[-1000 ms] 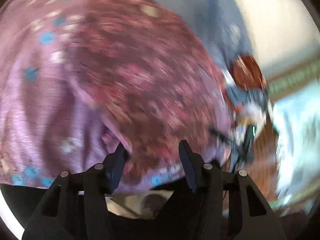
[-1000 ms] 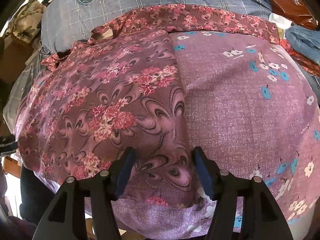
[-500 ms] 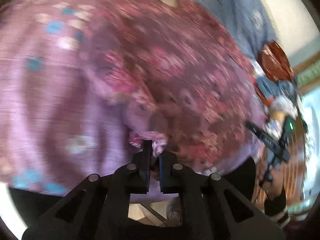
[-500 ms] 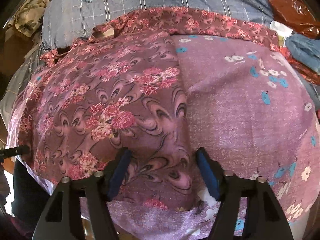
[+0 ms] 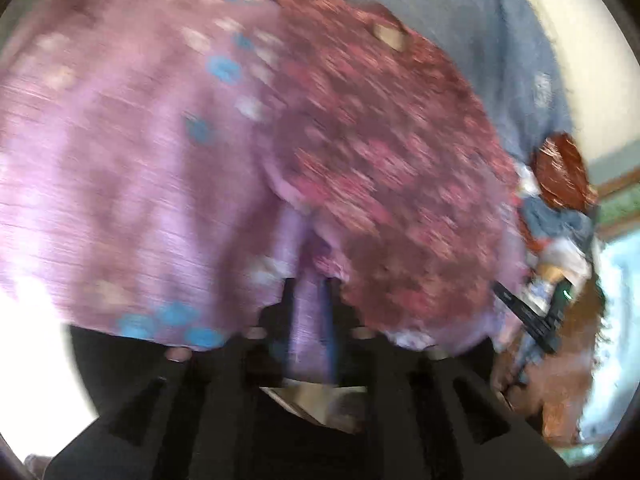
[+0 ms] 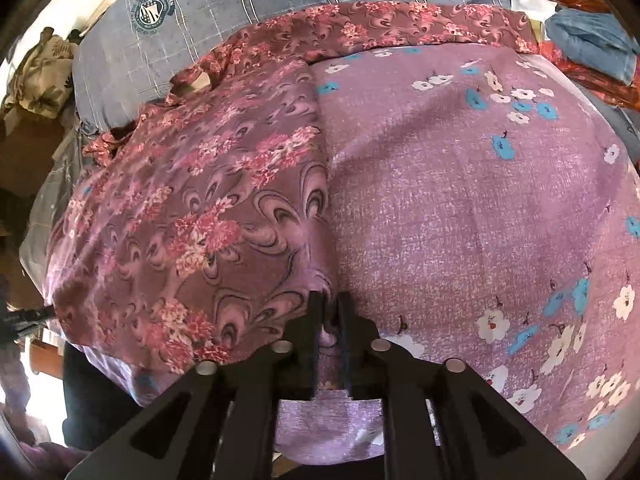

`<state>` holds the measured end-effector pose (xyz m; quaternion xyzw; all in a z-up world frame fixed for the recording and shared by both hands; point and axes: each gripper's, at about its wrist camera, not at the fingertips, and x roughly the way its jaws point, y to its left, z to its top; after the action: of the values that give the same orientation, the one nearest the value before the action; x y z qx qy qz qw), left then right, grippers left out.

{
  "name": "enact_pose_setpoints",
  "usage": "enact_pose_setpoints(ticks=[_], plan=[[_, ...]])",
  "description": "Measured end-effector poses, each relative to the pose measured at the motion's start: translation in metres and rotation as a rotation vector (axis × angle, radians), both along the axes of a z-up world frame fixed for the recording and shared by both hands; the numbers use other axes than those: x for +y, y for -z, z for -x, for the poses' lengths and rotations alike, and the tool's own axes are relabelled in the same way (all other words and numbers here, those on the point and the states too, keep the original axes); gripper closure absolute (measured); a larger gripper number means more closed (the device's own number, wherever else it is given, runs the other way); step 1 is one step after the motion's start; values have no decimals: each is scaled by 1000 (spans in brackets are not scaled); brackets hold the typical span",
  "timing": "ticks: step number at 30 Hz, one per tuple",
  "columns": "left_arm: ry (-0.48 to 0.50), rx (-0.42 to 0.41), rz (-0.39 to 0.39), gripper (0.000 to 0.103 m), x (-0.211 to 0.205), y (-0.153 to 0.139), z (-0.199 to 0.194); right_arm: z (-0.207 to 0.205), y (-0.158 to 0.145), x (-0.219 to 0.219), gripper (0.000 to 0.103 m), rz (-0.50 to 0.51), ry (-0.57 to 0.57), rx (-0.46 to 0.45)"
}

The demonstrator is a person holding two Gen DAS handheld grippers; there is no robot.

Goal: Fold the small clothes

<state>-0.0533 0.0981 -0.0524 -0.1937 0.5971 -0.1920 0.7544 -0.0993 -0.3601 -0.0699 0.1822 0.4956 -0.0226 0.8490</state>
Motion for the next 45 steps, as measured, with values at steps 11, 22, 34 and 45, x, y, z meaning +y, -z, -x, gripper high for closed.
enact_pose_setpoints(ticks=[11,22,34,45], plan=[[83,-87,-142,81,-58,8,-2,-1,1,11,58,7,-15,-5],[51,-197,-321,82,-58,-2,-1,-2,1,16,50,20,-30,3],[143,-276,-257,103,-72,-6,-25,-6,3,25,37,42,-54,-7],[-92,-99,-285,103,17,-43,-16,12,-18,5,99,-46,-20,-90]])
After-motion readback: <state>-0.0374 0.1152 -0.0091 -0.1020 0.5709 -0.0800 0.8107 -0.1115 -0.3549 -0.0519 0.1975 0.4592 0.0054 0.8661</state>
